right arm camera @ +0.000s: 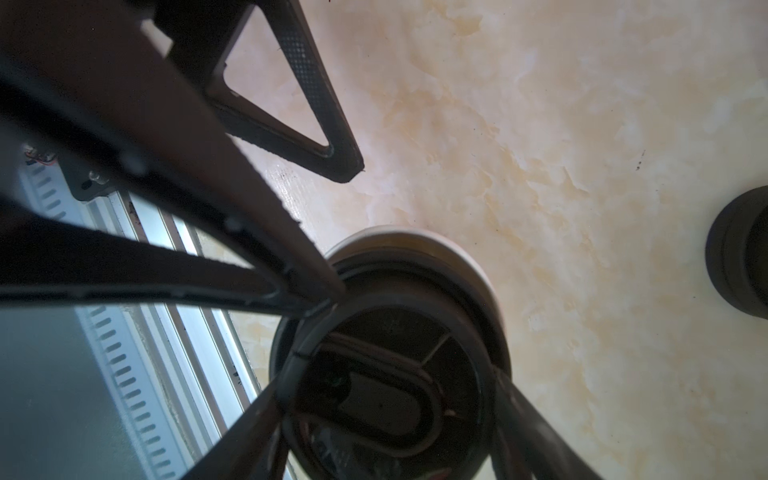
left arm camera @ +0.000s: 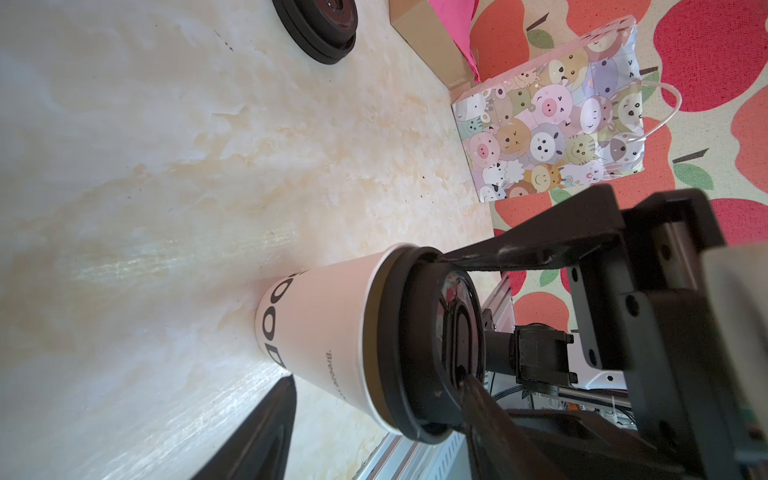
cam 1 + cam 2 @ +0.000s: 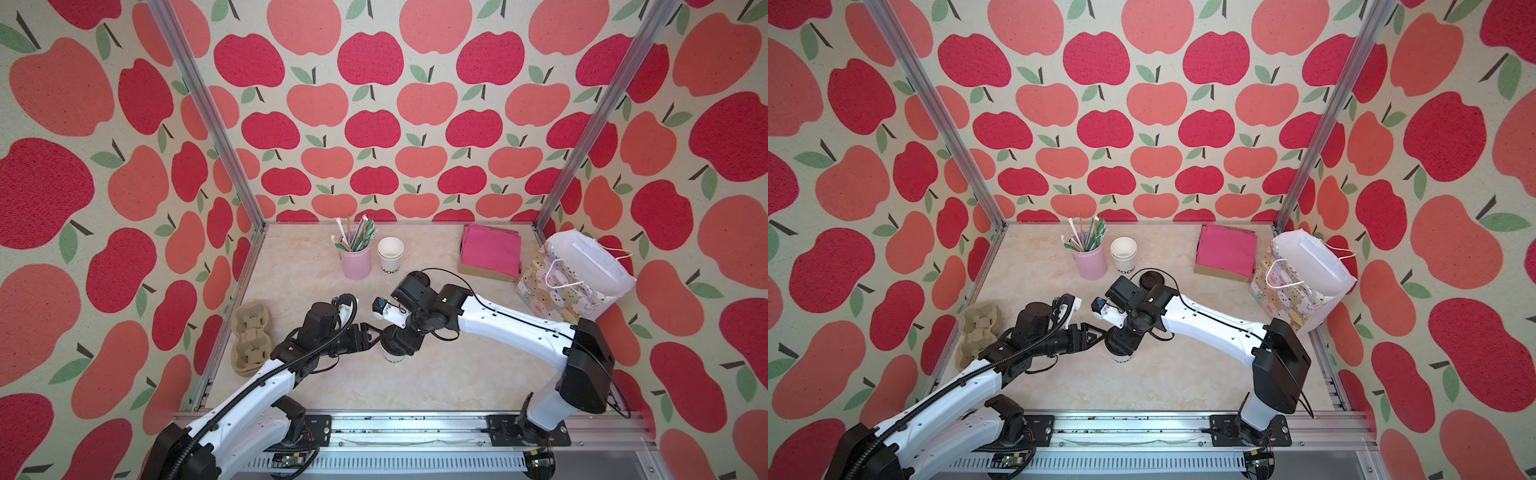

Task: Pack the takeout coffee
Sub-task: 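Press the lid onto the cup rim while the left gripper holds the cup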

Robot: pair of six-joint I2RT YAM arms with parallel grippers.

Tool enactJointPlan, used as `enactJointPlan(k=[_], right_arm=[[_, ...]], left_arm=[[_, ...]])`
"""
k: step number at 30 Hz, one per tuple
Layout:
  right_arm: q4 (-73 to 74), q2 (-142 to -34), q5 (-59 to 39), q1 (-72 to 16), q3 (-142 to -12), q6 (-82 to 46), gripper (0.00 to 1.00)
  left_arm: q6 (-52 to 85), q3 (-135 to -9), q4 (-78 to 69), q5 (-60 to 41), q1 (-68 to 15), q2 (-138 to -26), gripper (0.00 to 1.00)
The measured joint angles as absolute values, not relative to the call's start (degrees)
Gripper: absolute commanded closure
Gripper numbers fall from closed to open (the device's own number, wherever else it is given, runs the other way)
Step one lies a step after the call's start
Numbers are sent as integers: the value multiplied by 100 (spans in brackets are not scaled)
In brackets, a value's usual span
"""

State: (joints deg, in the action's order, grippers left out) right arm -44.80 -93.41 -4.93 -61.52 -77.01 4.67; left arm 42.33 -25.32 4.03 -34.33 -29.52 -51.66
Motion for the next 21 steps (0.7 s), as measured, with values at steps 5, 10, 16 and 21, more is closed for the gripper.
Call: enactJointPlan(k=[5,10,16,21], right_arm=[[-4453,-9362,-436,-6176,-7701,467,33],[-4425,-9382,-384,-6261,-7701,467,33],[-4375,-9426,-331,-6377,-7701,467,33],[-4372,-9465,-213,-6451,-7745,467,33]], left_arm=[[4233,-2534,388,-3433,-2952,-5223,34],[4233,-2532,360,-3430,-2967,-5229,35],[4235,-2532,338,-3395,-2974,-5229,36],[4233,-2532,340,-3387,-2974,-5229,36]])
